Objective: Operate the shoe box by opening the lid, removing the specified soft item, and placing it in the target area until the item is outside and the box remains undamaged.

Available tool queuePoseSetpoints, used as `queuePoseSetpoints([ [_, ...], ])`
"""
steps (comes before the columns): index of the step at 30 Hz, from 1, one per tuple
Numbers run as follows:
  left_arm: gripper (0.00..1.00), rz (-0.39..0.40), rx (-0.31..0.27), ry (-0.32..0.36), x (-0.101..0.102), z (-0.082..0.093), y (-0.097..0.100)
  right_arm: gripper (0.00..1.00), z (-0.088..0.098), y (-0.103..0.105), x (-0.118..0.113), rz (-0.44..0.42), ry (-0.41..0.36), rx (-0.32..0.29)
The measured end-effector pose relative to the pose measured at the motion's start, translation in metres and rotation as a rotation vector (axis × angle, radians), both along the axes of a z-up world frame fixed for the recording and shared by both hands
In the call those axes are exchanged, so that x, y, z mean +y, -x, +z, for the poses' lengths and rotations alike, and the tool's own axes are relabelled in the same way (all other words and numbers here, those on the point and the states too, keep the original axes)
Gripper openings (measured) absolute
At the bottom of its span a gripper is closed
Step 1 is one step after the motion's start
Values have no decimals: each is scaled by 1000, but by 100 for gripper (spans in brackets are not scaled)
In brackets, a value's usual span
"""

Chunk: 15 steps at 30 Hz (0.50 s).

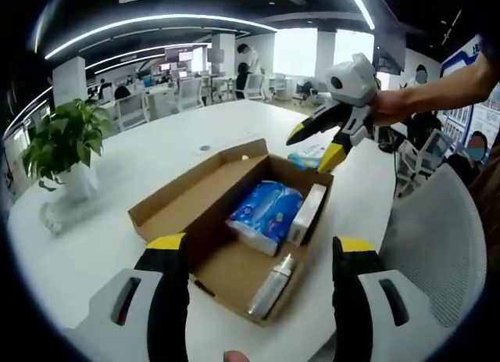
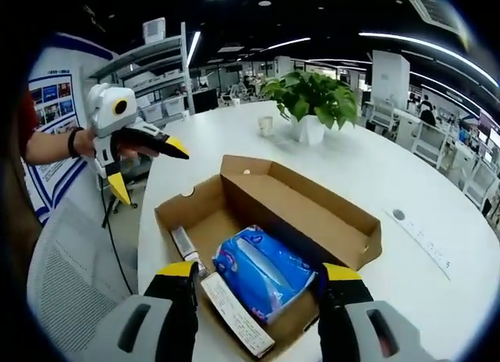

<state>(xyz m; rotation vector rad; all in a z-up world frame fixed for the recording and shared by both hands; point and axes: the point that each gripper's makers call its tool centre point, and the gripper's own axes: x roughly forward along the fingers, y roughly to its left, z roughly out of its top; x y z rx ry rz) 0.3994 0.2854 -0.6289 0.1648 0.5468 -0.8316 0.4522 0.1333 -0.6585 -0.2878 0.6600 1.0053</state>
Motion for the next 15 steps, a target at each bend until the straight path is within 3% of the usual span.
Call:
queuePoseSetpoints([
  [15,74,29,5,-2,13,0,12,60,-33,-12,25,118,136,36],
])
